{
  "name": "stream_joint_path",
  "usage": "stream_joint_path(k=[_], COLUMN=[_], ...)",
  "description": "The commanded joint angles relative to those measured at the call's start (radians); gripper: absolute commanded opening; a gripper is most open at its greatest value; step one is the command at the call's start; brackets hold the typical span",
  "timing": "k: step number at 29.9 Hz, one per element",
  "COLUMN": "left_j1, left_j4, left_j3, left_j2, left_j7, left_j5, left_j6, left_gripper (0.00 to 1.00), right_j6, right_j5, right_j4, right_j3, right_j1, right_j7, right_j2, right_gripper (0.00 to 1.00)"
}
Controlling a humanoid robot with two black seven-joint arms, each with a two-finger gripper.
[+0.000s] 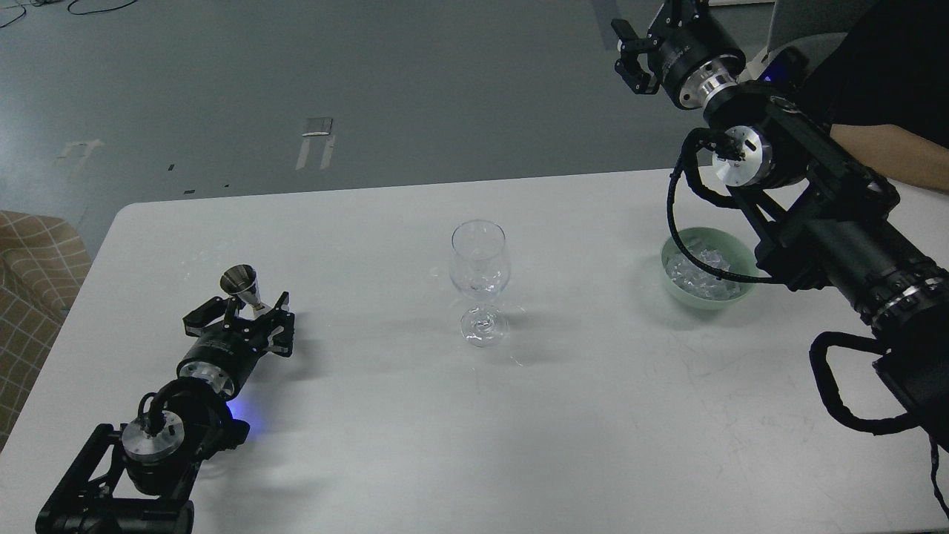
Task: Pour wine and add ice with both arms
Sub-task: 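Close the left gripper around the jigger and lift it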
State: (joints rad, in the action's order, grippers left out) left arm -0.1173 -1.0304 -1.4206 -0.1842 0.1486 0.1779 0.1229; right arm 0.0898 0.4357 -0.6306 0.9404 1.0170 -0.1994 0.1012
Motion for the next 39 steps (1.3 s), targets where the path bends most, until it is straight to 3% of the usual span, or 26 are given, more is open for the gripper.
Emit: stream_joint_path(k=[1,15,21,26,31,39], left_j1=[-0.007,-0.021,-0.021,-0.021,-0.019,-0.019], left_j4=[0.009,0.029,0.03,0.03,0.03,0.03], left_j3=[0.0,-0.001,-0.001,-0.001,0.0,-0.001], left_j2=[0.0,0.0,0.0,0.002,0.006,0.008], left_j7=[0.0,0.0,0.0,0.0,0.0,-0.001], left_j5=[0.0,0.0,0.0,0.0,0.002,0.003], left_j6=[0.007,0.047,0.055,0.066,0.136,0.152], left_gripper=[0.51,0.42,0.27,0.27,0.16,0.08], right_j6=[0.001,-0.001,0.001,-0.001,-0.001,-0.001], right_j5=[0.0,0.0,0.0,0.0,0.0,0.0], right_j4=[0.0,0.0,0.0,0.0,0.0,0.0], right_j3=[-0.002,-0.002,-0.002,-0.002,-0.002,-0.002], right_j1=[0.0,0.0,0.002,0.002,0.002,0.002], right_j7=[0.0,0.0,0.0,0.0,0.0,0.0], right_j2=[0.0,0.0,-0.002,0.0,0.0,0.0], right_gripper=[1.0,1.0,1.0,1.0,1.0,1.0])
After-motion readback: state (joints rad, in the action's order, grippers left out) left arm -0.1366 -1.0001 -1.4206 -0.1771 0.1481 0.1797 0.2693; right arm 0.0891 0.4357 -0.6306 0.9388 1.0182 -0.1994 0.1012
